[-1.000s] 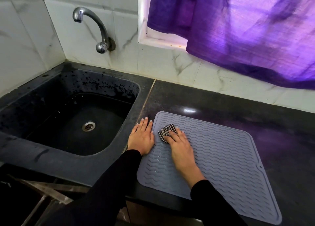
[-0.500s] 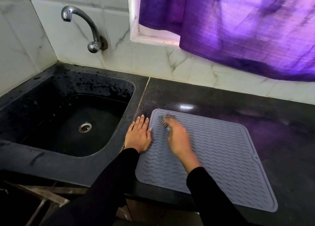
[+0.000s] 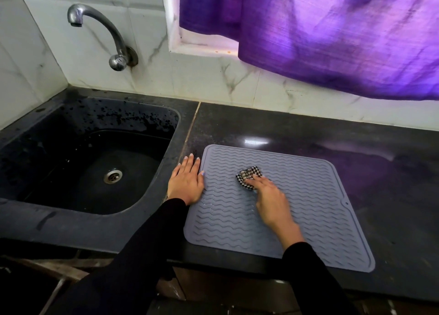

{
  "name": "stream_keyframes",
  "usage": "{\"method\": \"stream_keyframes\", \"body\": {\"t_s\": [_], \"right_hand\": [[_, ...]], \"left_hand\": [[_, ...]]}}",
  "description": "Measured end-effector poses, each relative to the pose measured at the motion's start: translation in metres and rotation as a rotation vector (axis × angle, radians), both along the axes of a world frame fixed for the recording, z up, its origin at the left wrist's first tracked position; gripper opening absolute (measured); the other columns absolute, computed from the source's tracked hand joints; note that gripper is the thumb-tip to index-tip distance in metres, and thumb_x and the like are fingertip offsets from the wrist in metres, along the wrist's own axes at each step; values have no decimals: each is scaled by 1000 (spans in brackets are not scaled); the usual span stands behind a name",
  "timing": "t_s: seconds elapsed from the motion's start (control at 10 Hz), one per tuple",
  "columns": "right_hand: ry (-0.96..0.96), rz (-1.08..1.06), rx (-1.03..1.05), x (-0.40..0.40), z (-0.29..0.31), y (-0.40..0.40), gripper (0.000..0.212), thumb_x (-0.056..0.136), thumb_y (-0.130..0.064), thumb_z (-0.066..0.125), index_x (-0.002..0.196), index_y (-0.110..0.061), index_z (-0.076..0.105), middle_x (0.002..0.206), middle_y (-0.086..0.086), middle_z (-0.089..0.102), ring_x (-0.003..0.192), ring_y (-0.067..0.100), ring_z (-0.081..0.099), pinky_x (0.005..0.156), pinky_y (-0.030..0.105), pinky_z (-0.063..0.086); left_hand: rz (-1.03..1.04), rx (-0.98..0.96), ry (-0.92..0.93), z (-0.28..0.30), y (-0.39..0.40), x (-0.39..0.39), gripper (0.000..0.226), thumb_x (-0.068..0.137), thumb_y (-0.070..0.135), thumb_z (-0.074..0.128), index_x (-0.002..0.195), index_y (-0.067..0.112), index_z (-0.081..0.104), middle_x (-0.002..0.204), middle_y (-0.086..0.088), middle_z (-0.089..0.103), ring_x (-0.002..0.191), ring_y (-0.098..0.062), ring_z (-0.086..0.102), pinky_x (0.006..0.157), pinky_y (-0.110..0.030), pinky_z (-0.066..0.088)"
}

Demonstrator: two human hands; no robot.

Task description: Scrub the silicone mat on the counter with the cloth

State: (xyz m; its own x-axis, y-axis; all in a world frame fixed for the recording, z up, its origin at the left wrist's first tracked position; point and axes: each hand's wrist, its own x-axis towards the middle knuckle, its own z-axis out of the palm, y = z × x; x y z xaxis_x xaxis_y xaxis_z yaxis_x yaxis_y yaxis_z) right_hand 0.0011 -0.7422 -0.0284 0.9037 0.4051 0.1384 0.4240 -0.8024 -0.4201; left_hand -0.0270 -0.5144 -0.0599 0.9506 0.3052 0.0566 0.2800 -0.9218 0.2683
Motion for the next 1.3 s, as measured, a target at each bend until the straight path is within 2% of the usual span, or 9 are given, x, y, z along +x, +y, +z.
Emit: {"method": "stream_keyframes", "body": {"t_s": [0.1,0.2,0.3,0.4,0.6,0.8,1.0,1.2,1.3], "right_hand": [[208,-261,394,12,19,-12,35,92,-5,48,123,-16,60,127,7,60,116,25,56,92,25,40],[110,-429,541,-1,34,-4,36,94,-9,47,129,-13,54,119,7,62,104,23,58,79,16,38],[25,-166,292,-37,26,27,40,94,-12,46,134,-20,47,130,-6,52,106,7,53,93,4,31],[-102,-55,10,-61,-11,45,43,94,-32,36,133,-19,49,140,4,49,129,19,46,111,33,24],[-133,123,-168,-52,-12,22,57,83,-2,35,135,-19,47,140,6,48,132,24,43,112,38,15],[-213,86,-215,-57,-11,-18,54,68,4,54,114,-21,65,119,4,65,112,28,61,101,46,39],[144,-318,-5,-62,32,-27,52,89,-2,44,135,-27,47,131,5,55,116,26,53,96,31,41],[16,-45,-105,-89,15,13,59,90,0,42,140,-29,35,153,-2,26,143,21,18,116,33,8],[-98,-104,-219,-94,1,13,50,79,-1,62,123,-23,58,135,9,53,127,32,46,110,42,29]], "left_hand": [[11,13,-18,-1,-1,1,70,86,45,2,147,15,18,157,-3,10,145,-16,6,116,-32,3],[15,25,-24,-2,-2,2,71,84,44,2,147,16,18,157,-3,11,144,-15,6,116,-32,3],[15,23,-23,-2,-2,1,70,84,43,5,147,15,18,157,-3,11,144,-15,6,116,-33,3],[10,20,-27,-2,-2,1,67,87,42,8,147,15,18,157,-4,11,144,-16,7,117,-33,4],[-3,6,-27,-2,0,1,53,99,35,22,147,15,18,157,-4,10,145,-16,5,117,-33,3],[-5,-2,-29,-2,1,1,53,99,35,22,147,15,18,157,-4,10,145,-16,5,117,-33,3],[0,-9,-50,-3,0,1,53,99,35,23,147,14,20,157,-5,12,144,-17,7,117,-34,4],[-2,-11,-41,-5,3,2,56,98,42,22,147,15,19,157,-4,11,144,-15,6,117,-33,3],[-17,-13,-33,-6,4,3,57,98,44,21,147,15,18,157,-4,11,144,-15,5,117,-33,3]]}}
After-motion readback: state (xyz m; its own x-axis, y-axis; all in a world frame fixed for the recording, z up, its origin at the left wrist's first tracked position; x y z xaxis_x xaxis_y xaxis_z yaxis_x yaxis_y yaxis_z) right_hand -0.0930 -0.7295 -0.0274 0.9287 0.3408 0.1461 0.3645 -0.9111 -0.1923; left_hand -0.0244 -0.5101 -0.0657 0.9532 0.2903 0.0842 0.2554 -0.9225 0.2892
